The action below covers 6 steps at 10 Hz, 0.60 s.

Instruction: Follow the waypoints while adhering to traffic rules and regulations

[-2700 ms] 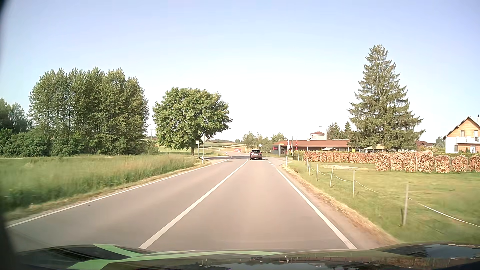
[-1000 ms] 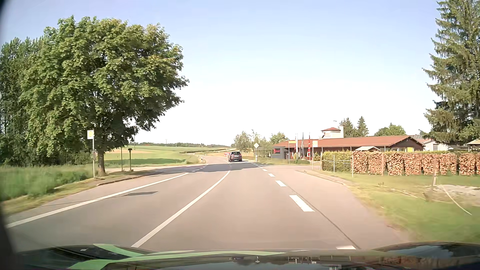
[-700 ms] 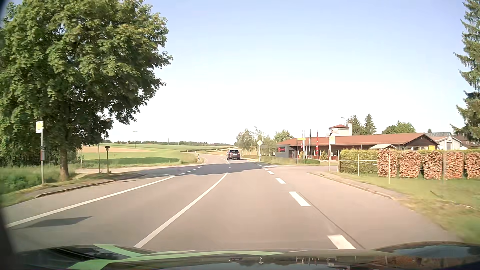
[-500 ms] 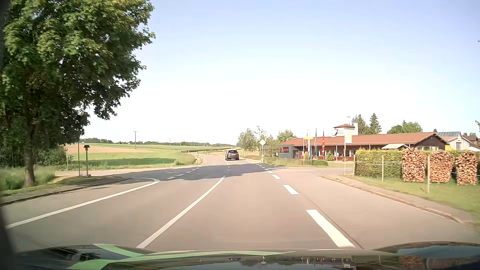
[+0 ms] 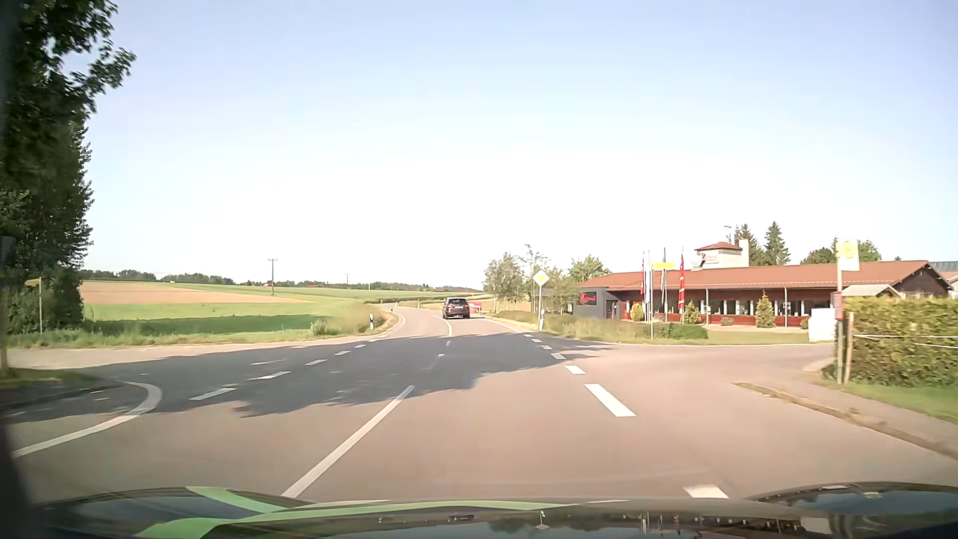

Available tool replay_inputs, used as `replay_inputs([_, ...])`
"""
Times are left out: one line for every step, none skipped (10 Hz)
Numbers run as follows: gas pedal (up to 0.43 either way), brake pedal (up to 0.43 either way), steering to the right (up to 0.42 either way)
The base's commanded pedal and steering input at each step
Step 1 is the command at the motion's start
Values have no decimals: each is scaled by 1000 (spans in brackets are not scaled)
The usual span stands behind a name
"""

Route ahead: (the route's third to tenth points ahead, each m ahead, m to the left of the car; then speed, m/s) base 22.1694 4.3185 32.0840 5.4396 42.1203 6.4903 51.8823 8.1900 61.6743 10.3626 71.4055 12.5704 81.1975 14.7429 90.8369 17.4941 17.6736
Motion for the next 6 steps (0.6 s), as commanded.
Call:
replay_inputs([87,0,-16])
replay_inputs([98,0,-16])
replay_inputs([118,0,-18])
replay_inputs([118,0,-21])
replay_inputs([118,0,-21])
replay_inputs([130,0,-21])
